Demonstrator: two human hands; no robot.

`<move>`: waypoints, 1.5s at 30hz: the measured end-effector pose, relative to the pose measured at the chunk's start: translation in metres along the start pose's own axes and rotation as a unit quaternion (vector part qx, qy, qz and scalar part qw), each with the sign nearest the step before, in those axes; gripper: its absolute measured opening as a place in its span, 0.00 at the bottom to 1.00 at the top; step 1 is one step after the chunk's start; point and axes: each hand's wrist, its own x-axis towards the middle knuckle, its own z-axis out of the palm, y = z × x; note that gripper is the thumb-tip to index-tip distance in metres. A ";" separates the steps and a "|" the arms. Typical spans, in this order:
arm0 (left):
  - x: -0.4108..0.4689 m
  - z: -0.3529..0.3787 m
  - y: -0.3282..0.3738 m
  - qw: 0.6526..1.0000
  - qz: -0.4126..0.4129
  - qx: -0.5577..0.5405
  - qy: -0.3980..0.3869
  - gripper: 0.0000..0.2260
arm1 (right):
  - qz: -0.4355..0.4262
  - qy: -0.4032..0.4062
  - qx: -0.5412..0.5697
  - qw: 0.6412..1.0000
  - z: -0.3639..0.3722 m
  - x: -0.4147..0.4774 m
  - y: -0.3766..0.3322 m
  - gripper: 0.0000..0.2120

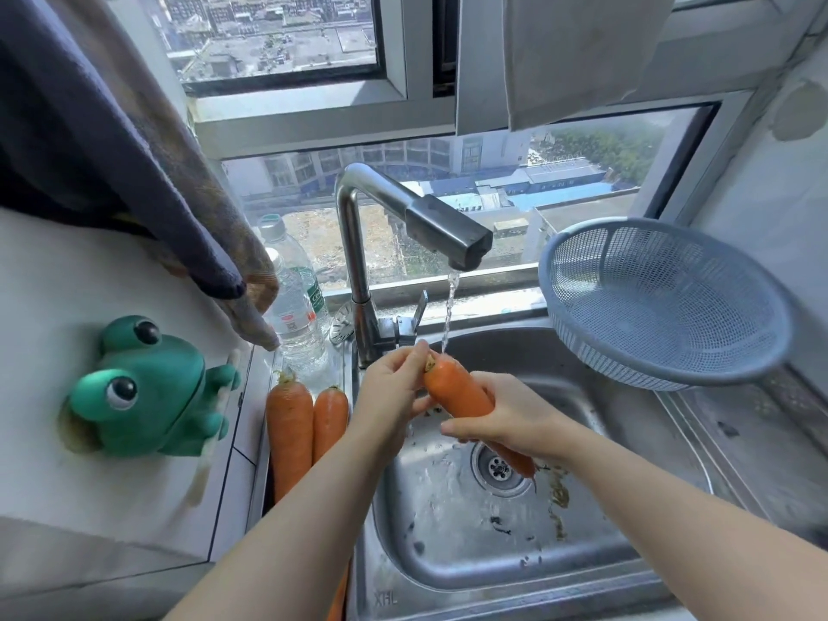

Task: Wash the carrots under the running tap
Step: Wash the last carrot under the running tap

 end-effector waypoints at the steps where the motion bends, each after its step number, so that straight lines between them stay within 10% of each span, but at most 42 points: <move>1: 0.000 -0.001 0.000 1.000 -0.006 -0.009 -0.001 0.11 | 0.004 -0.013 0.015 1.000 -0.001 -0.002 -0.003 0.12; 11: -0.010 0.000 0.004 0.995 -0.065 -0.032 -0.067 0.08 | 0.076 -0.045 0.228 0.970 0.007 0.003 -0.004 0.29; 28: -0.009 0.004 0.012 0.977 -0.206 -0.037 0.040 0.17 | 0.125 -0.045 0.406 0.904 0.008 0.013 -0.018 0.17; 33: -0.029 -0.013 -0.012 0.966 -0.207 0.154 -0.003 0.16 | 0.067 0.174 0.106 0.977 0.004 0.013 -0.003 0.14; 45: -0.053 -0.026 -0.027 0.959 -0.113 0.258 -0.038 0.16 | -0.009 0.207 -0.081 0.975 0.027 -0.025 0.009 0.14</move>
